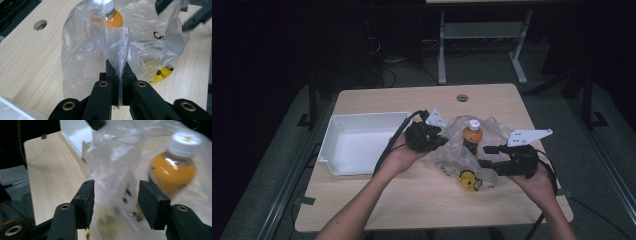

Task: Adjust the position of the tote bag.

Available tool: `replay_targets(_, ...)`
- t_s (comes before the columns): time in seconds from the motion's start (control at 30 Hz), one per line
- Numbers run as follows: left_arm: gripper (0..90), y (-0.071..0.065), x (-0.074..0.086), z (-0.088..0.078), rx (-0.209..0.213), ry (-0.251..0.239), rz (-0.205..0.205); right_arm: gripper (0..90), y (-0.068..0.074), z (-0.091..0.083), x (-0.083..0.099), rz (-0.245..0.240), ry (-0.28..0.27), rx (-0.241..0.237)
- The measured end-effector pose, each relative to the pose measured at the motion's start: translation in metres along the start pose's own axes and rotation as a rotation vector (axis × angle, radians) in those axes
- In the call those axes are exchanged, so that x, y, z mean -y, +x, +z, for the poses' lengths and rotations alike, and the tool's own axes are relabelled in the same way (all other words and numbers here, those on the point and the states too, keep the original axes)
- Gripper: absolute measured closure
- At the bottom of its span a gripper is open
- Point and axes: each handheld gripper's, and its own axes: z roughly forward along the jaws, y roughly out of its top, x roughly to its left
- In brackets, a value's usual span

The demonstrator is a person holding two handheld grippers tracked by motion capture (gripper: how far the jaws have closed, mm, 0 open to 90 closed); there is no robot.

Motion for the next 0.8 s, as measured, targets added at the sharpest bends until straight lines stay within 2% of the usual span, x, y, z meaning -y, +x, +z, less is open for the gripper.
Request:
replay_targets(0.6,88.9,0.01,0.009,0.0,-0.031,0.019,-0.015,44.4,-0.043,-0.033,-0.003,0.019,0.074,0.147)
replay_targets(0.8,88.8,0.014,0.011,-0.002,-0.04,0.028,-0.019,44.5,-0.062,-0.037,-0.004,-0.003,0.124,0.201)
